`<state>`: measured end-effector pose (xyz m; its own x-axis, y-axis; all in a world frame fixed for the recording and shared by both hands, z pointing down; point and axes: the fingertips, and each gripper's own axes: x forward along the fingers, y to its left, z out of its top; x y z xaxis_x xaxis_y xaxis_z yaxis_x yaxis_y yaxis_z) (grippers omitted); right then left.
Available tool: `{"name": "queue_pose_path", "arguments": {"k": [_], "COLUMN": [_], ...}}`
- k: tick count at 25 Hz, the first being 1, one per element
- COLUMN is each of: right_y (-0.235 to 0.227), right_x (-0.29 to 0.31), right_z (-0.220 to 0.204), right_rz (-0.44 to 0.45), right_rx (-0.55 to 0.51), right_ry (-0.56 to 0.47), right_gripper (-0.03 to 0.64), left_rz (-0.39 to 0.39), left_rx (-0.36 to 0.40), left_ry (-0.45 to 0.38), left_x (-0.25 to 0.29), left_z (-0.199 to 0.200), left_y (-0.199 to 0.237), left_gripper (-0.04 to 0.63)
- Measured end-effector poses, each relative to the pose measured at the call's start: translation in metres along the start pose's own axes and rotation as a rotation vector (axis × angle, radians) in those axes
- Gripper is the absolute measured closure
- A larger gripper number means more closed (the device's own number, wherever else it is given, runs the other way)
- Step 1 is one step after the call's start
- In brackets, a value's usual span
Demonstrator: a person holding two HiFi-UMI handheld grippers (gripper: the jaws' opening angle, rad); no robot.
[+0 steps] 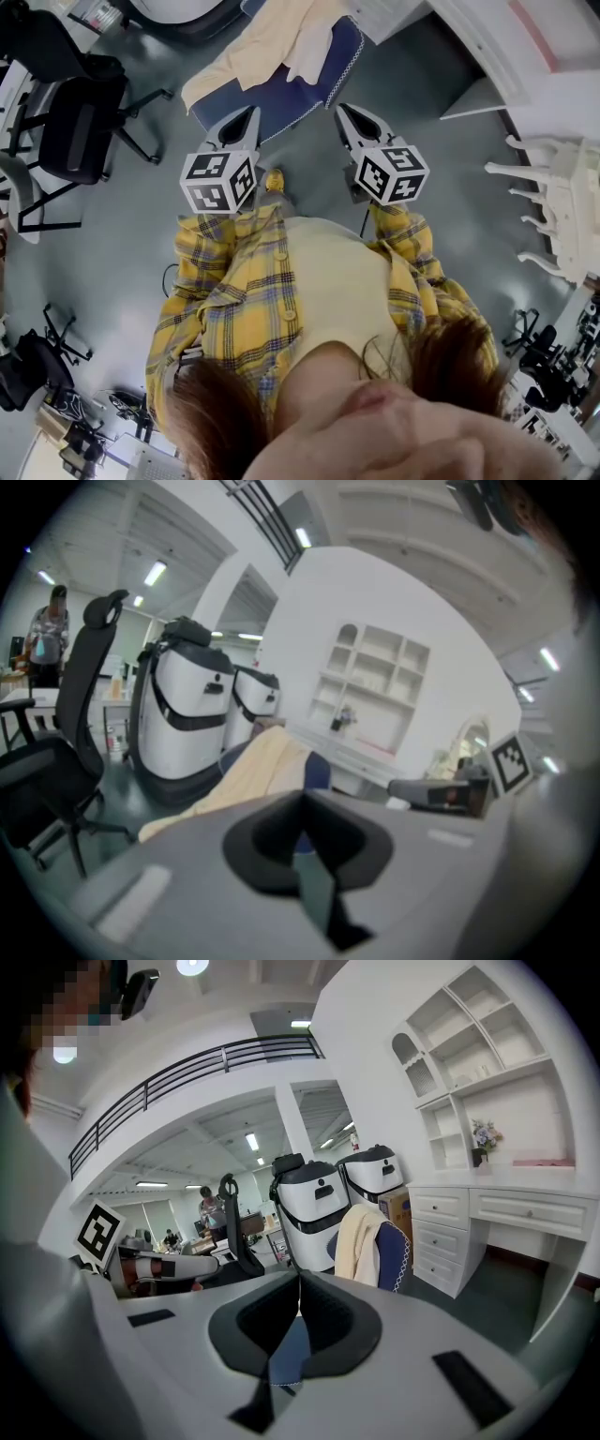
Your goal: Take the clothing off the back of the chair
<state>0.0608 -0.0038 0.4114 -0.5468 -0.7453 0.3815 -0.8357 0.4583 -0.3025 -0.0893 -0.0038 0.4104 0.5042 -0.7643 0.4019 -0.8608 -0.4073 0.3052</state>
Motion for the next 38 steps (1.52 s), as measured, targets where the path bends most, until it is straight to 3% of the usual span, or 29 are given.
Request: {"name": "queue_pose_path", "arguments": {"k": [14,25,38], "right_y": [-0.012,-0.028,-0.083], "right_x": [0.068,0.092,0.139], "right_z": [0.027,0.045,0.084], "right_rz": [-0.058,-0.086,-0.025], "right_rx": [-0.007,-0.024,-0.017], "right_ry": [0.006,0.019,0.021], "right_gripper": [0.601,0.601,0.601], "left_rz": [-0.068,-0.141,-0.111], "left_rx": [0.020,0.059,0.042], "left_ry": [0.019,0.051,0.053], "left_x": [0.034,0.076,0.145], "left_z": [0.025,0.033,0.060], "left_y": [0.057,0.059,0.060], "left_gripper": [0.591,0.590,0.589]}}
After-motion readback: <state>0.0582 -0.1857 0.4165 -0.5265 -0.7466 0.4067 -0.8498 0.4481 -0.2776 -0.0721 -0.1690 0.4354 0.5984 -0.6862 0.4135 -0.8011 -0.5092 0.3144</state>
